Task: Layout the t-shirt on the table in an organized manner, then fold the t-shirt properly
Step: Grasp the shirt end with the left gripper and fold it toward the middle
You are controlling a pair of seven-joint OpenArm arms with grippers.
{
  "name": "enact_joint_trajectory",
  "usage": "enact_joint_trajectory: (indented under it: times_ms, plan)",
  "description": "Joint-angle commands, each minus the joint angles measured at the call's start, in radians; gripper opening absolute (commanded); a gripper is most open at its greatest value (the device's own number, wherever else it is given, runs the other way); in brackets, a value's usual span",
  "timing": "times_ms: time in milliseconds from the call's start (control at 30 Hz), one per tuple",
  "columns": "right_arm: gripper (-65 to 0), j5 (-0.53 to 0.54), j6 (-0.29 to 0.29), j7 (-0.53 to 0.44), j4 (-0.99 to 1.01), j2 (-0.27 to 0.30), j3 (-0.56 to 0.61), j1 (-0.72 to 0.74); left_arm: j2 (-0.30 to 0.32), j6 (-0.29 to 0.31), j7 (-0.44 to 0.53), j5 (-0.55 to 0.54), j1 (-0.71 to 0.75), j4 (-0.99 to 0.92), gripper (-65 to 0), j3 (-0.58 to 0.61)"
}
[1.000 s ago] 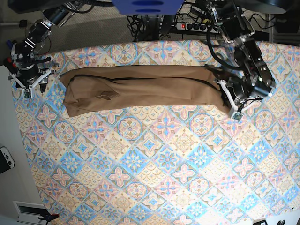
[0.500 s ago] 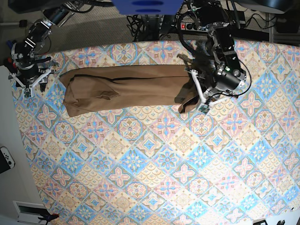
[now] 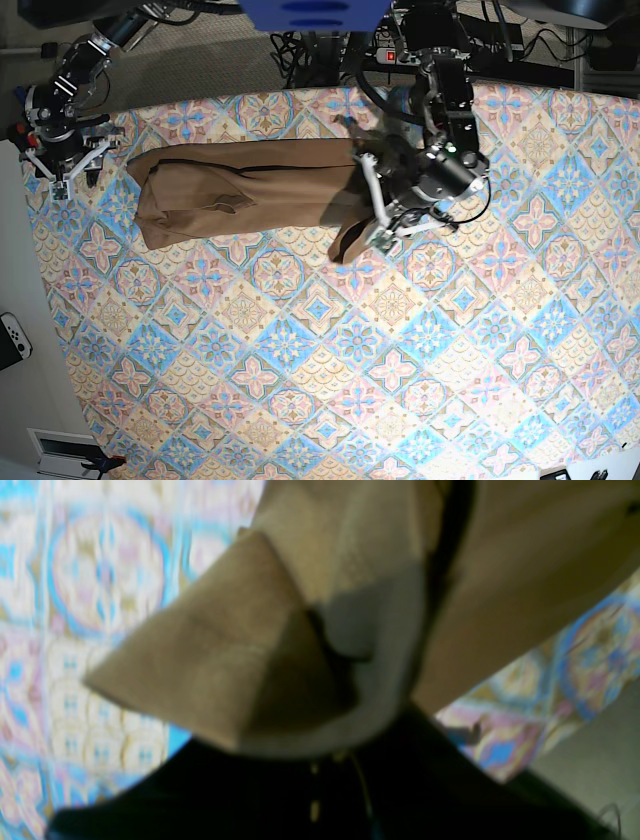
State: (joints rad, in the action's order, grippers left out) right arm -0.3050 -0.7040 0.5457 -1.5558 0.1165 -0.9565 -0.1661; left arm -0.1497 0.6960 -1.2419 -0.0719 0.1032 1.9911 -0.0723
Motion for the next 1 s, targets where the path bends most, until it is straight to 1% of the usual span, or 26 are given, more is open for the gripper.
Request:
enact_joint_trajectory:
  times_ms: [0,200,267,400,600,733,767,833,867,967]
  plan:
    - [-33.8,0.014,0.006,-0.025,-0.021,0.018,-0.003,0.012,-0.007,0.002,0.029,-0.018,-0.010,0.000,-65.0,0.038]
    - [-33.8,0.014,0.006,-0.025,-0.021,0.018,-0.003,0.012,-0.007,0.002,0.035,-0.018,-0.023,-0.065,-65.0,0.144]
    - [-33.8,0.014,0.006,-0.025,-0.021,0.018,-0.005,0.012,-0.007,0.002,0.037,-0.019,-0.026,-0.083,-65.0,0.147]
    - [-33.8,0.014,0.006,-0.025,-0.021,0.018,-0.006,0.012,-0.007,0.002,0.101,-0.018,-0.026,-0.088,-65.0,0.147]
    - [-33.8,0.014,0.006,-0.025,-0.021,0.018,-0.006,0.012,-0.007,0.002,0.110,-0.019,-0.023,-0.088,-65.0,0.145]
    - [-33.8,0.014,0.006,-0.025,-0.021,0.018,-0.006,0.012,-0.007,0.002,0.104,-0.018,-0.020,-0.088,-49.5,0.151]
    - [-33.8,0.014,0.006,-0.025,-0.021,0.018,-0.006,0.012,-0.007,0.002,0.104,-0.015,-0.020,-0.088,-46.5,0.153]
    - [-33.8,0.014,0.006,-0.025,-0.021,0.018,-0.006,0.012,-0.007,0.002,0.104,-0.018,-0.018,-0.088,-43.0,0.153]
    - [-33.8,0.014,0.006,-0.025,-0.021,0.018,-0.006,0.012,-0.007,0.002,0.104,-0.018,-0.018,-0.086,-42.2,0.151]
    - [-33.8,0.014,0.006,-0.025,-0.021,0.018,-0.006,0.012,-0.007,0.002,0.107,-0.019,-0.018,-0.082,-42.2,0.151]
